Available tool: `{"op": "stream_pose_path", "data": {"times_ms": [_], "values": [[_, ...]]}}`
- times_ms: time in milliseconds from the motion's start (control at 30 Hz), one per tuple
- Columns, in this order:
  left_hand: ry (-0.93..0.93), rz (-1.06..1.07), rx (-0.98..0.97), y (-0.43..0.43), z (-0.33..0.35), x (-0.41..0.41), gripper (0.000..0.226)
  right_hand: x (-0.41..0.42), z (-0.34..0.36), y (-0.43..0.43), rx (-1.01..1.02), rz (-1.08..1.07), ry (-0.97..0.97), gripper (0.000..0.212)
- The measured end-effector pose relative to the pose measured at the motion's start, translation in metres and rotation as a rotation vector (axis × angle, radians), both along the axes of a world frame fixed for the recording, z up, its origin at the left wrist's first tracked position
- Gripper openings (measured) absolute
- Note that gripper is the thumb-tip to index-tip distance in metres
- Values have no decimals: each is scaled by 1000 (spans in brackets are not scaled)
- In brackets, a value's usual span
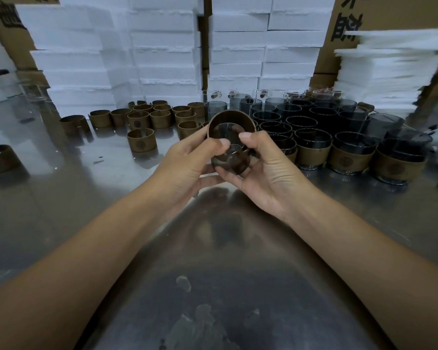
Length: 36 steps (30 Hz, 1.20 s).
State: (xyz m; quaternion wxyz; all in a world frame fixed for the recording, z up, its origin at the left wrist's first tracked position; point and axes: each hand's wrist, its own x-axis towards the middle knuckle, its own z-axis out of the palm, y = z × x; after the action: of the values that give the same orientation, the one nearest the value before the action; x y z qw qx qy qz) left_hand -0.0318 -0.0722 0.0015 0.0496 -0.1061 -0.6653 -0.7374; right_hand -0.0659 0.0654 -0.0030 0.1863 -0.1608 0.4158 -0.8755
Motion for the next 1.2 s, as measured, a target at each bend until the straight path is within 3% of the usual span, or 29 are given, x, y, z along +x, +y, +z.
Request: {"op": "stream_pose_path", "data": {"times_ms": [300,500,900,1067,1200], "values": [[-5,20,31,-4,2,1,19,0,2,4,26,16,21,6],[-18,35,73,1,4,3,17,2,6,5,56,-17,-20,30],[-29,92,141,-2,4,2,15,2,3,2,44,-23,-35,27],[23,62,180,-6,3,0,20,2,4,2,237,-52,-35,70],[-70,-38,82,-17,0,-4,28,6,6,4,294,-64,-29,72]]}}
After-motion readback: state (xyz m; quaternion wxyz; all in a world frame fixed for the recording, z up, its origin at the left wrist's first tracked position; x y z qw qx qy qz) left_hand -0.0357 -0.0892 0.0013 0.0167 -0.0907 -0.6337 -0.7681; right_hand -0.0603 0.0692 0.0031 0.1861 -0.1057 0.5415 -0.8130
